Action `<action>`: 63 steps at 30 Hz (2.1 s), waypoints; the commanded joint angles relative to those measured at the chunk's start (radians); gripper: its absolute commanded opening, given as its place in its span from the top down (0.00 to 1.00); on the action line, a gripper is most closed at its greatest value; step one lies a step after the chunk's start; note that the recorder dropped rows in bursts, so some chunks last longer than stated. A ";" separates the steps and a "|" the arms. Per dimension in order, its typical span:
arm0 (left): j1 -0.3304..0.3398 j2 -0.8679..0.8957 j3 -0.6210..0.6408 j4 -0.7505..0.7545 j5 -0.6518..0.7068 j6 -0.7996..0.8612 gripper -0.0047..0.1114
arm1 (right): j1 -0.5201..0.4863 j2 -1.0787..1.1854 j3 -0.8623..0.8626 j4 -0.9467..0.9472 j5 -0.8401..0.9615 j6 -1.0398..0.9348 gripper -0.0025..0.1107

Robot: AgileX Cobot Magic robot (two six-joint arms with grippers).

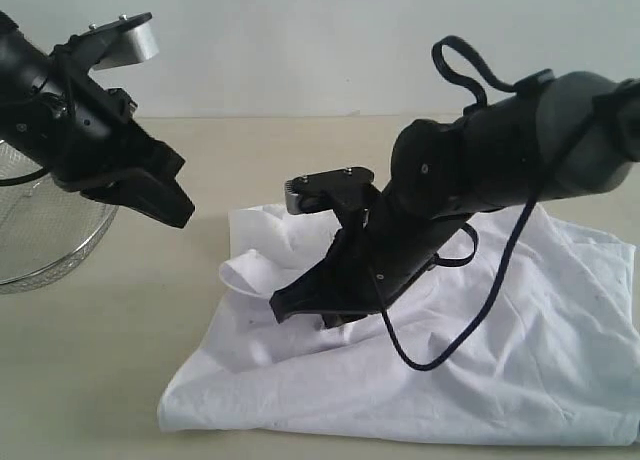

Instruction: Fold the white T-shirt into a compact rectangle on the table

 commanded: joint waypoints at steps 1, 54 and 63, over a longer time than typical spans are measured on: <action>-0.001 -0.006 0.005 -0.007 -0.004 -0.006 0.92 | -0.001 0.029 -0.030 0.005 -0.088 0.026 0.98; -0.003 0.269 0.071 -0.242 -0.302 1.154 0.40 | -0.202 -0.330 0.041 -0.017 0.047 -0.038 0.98; -0.003 0.326 0.071 -0.349 -0.275 1.372 0.34 | -0.202 -0.330 0.041 -0.017 0.048 -0.050 0.98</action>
